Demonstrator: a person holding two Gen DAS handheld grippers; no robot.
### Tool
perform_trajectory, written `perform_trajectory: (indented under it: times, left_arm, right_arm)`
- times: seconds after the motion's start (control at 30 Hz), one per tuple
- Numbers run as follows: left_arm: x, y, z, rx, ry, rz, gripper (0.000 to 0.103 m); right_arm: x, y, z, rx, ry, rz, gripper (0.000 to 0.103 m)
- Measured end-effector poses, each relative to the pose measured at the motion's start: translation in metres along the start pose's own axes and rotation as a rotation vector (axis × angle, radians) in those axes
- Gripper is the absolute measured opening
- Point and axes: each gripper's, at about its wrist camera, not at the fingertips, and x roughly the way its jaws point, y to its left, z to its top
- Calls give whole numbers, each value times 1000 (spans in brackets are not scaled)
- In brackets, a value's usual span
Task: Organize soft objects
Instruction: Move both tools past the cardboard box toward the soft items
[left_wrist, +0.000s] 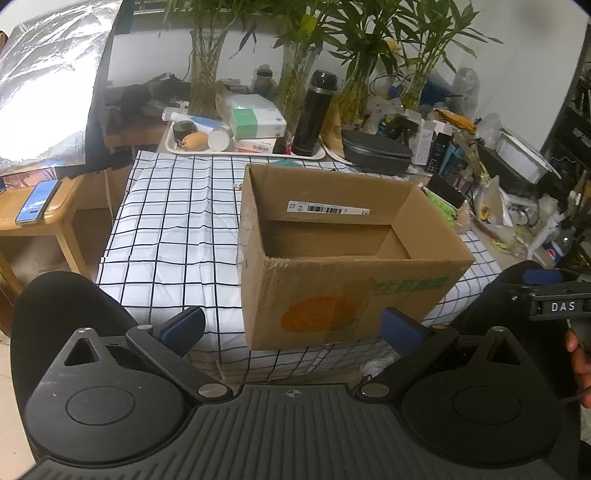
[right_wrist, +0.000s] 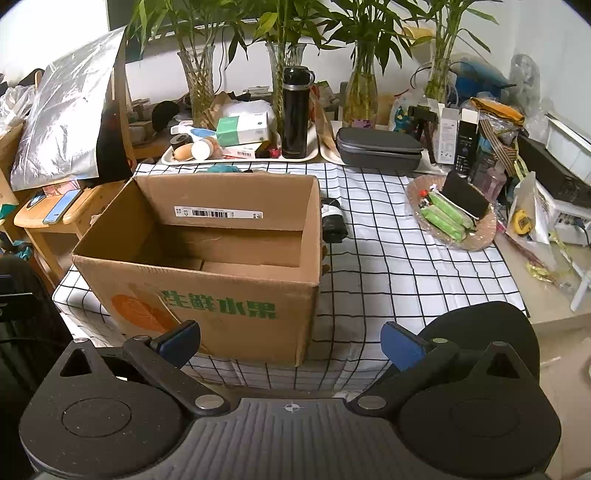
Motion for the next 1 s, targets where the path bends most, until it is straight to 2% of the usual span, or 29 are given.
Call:
perform_trajectory:
  times: [0.63, 1.0]
  left_arm:
    - [11, 5, 8, -4, -9, -9, 103]
    - [18, 5, 21, 13, -37, -46, 103]
  right_arm:
    - [17, -3, 22, -18, -15, 23, 103]
    - [24, -15, 32, 2, -46, 38, 103]
